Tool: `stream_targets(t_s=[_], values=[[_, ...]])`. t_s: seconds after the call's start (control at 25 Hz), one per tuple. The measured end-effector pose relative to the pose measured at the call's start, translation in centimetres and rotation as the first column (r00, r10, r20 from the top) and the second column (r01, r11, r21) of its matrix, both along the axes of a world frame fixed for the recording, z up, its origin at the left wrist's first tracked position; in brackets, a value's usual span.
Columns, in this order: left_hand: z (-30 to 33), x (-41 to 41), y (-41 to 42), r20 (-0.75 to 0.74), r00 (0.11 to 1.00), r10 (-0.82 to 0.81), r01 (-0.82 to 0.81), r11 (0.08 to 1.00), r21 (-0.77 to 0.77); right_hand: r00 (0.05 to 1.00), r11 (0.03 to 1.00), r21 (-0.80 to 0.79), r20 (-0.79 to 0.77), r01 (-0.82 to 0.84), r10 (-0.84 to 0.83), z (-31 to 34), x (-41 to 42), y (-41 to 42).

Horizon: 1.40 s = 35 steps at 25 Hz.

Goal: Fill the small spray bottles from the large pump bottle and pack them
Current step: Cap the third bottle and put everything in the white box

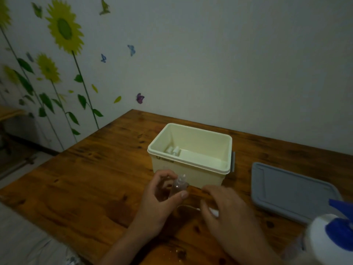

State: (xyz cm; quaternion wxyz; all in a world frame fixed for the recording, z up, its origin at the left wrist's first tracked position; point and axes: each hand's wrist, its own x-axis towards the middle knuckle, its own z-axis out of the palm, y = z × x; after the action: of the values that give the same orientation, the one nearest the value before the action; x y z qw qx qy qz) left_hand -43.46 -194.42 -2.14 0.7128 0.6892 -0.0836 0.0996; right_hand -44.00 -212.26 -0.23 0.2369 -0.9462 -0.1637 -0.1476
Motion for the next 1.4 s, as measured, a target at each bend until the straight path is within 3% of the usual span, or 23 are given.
stream_targets(t_s=[0.28, 0.36, 0.48, 0.6, 0.8, 0.96, 1.08, 1.4], values=[[-0.8, 0.4, -0.1, -0.044, 0.999, -0.015, 0.015, 1.000, -0.005, 0.983, 0.979, -0.200, -0.171, 0.031, -0.065, -1.4, 0.1, -0.5], [-0.9, 0.2, -0.1, -0.053, 0.999, -0.011, 0.011, 1.000, 0.008, 0.983, 0.986, -0.162, -0.175, 0.029, -0.058, -1.4, 0.0, -0.5], [-0.5, -0.1, -0.1, -0.044, 0.999, 0.013, -0.011, 0.999, 0.047, 0.979, 0.982, 0.096, -0.141, 0.164, -0.149, -0.4, -0.3, -0.4], [-0.6, -0.1, -0.1, -0.057, 0.998, 0.019, -0.015, 0.998, 0.063, 0.975, 0.903, 0.369, -0.116, 0.220, -0.190, 0.0, -0.2, -0.8], [-0.7, -0.2, -0.3, -0.051, 0.999, -0.002, 0.007, 0.995, 0.101, 0.991, 0.655, 0.746, -0.059, 0.122, -0.117, 0.5, -0.6, -1.2], [-0.7, -0.1, -0.3, -0.040, 0.999, -0.023, 0.026, 0.996, 0.080, 1.000, 0.518, 0.855, -0.013, 0.025, -0.027, 1.0, -1.0, -1.4], [-0.9, 0.0, -0.3, -0.030, 0.999, -0.034, 0.036, 0.998, 0.058, 1.000, 0.527, 0.850, 0.011, -0.007, -0.005, 0.9, -1.2, -1.3], [-0.7, -0.3, -0.2, -0.048, 0.995, -0.082, 0.088, 0.990, 0.114, 0.997, 0.726, 0.688, 0.070, -0.024, -0.034, 1.5, -1.6, -1.4]])
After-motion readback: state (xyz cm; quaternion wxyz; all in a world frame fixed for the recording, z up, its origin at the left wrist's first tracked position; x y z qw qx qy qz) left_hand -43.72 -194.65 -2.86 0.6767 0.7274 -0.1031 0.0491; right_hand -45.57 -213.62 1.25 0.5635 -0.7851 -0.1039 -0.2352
